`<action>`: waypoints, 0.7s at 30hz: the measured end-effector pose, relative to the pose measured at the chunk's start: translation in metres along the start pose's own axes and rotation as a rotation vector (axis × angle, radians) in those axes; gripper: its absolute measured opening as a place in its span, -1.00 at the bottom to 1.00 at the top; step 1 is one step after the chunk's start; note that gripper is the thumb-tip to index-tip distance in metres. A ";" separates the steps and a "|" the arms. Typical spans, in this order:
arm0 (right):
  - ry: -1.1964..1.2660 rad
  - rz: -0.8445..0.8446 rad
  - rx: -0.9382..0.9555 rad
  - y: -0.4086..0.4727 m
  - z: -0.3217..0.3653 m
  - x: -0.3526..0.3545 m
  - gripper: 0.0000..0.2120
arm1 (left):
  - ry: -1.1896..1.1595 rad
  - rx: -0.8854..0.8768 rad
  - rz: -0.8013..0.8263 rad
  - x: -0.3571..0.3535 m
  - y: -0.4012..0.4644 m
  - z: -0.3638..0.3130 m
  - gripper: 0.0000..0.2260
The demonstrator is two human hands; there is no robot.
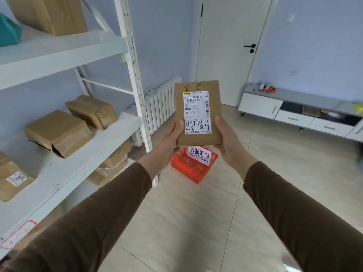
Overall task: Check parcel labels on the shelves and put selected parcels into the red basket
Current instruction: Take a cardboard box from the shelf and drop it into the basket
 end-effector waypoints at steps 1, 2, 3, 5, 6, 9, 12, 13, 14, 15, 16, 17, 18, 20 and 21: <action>0.021 -0.043 -0.030 0.013 -0.006 0.009 -0.50 | -0.021 0.015 0.017 -0.004 0.020 0.006 -0.48; 0.044 -0.087 -0.061 0.027 -0.013 0.019 -0.49 | -0.047 0.029 0.016 -0.008 0.039 0.013 -0.58; 0.064 -0.124 -0.092 0.040 -0.020 0.029 -0.49 | -0.074 0.044 0.014 -0.010 0.059 0.022 -0.66; 0.068 -0.173 -0.138 0.065 -0.031 0.048 -0.50 | -0.087 0.072 0.026 -0.019 0.093 0.036 -0.55; 0.056 -0.180 -0.161 0.076 -0.037 0.057 -0.51 | -0.087 0.096 0.026 -0.025 0.107 0.043 -0.42; 0.027 -0.164 -0.221 0.113 -0.053 0.085 -0.57 | -0.118 0.160 0.005 -0.040 0.152 0.068 -0.32; -0.003 -0.133 -0.261 0.156 -0.069 0.112 -0.56 | -0.170 0.197 -0.049 -0.053 0.199 0.090 -0.48; -0.014 -0.115 -0.273 0.171 -0.074 0.120 -0.56 | -0.181 0.208 -0.065 -0.058 0.214 0.097 -0.50; -0.028 -0.095 -0.287 0.186 -0.079 0.129 -0.56 | -0.185 0.212 -0.079 -0.063 0.228 0.103 -0.51; -0.045 -0.072 -0.299 0.202 -0.085 0.138 -0.56 | -0.193 0.213 -0.094 -0.068 0.242 0.109 -0.53; -0.064 -0.050 -0.311 0.218 -0.091 0.146 -0.57 | -0.202 0.217 -0.110 -0.073 0.256 0.115 -0.54; -0.081 -0.029 -0.326 0.233 -0.097 0.154 -0.57 | -0.217 0.228 -0.133 -0.077 0.269 0.121 -0.54; -0.098 -0.007 -0.336 0.247 -0.103 0.161 -0.58 | -0.232 0.240 -0.161 -0.080 0.282 0.128 -0.55; -0.125 0.040 -0.344 0.275 -0.118 0.171 -0.59 | -0.273 0.253 -0.213 -0.084 0.304 0.143 -0.55; -0.137 0.061 -0.355 0.289 -0.126 0.175 -0.59 | -0.292 0.264 -0.241 -0.085 0.314 0.151 -0.56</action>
Point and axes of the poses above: each hand's wrist, its own y-axis towards the middle knuckle, its own x-axis out of the back of the hand, z = x × y, the point moved 3 cm from there along y, towards the middle knuckle, and after that the axes turned 7 degrees about -y, right-handed, at the moved point
